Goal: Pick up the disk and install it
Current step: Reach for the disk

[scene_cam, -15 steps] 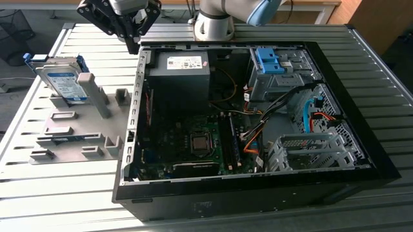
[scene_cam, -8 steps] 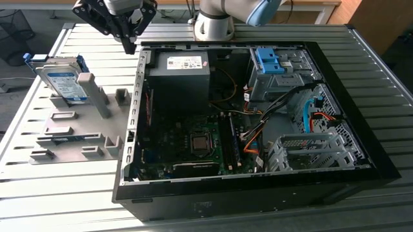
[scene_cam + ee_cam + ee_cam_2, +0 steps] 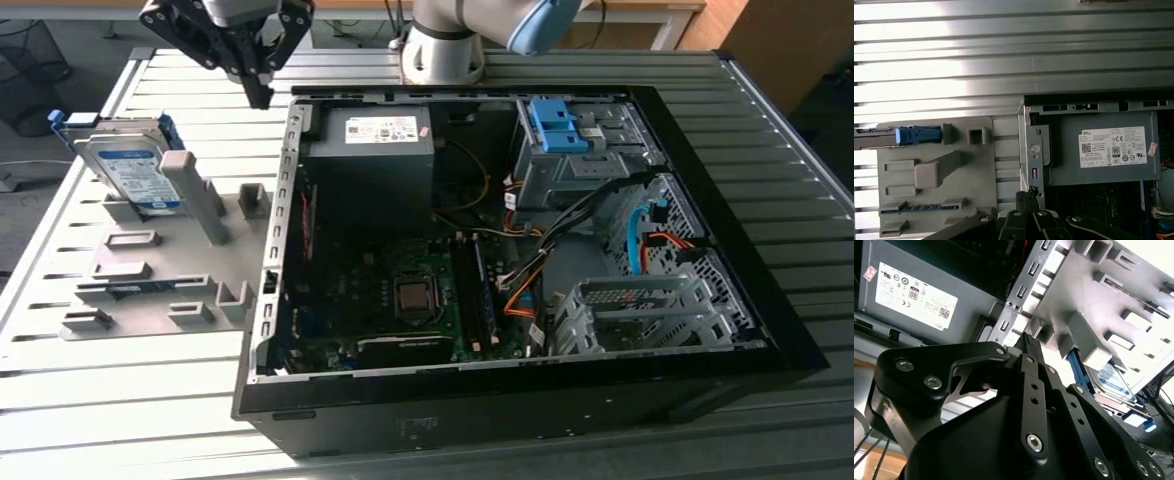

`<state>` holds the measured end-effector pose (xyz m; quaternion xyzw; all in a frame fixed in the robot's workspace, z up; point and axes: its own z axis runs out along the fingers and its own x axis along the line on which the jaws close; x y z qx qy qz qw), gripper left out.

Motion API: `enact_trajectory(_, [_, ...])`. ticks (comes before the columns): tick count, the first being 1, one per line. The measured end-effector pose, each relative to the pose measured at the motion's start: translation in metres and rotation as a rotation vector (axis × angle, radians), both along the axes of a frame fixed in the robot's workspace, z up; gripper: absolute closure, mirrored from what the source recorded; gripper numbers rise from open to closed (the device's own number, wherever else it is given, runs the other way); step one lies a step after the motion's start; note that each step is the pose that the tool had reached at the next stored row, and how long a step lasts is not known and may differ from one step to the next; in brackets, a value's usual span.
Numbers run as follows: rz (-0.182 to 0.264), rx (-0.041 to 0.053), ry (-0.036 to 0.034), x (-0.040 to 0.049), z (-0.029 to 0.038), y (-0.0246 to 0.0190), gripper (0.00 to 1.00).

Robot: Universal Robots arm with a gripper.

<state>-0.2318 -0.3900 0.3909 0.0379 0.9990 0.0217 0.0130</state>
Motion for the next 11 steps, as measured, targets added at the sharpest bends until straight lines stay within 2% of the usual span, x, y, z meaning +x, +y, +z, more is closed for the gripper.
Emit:
enact_trajectory(7, [0.000,0.0001,-0.0002,-0.0178,-0.0005,0.0017,0.89])
enact_trajectory(11, [0.000,0.0001,-0.0002,-0.0264,-0.0009,0.0042,0.89])
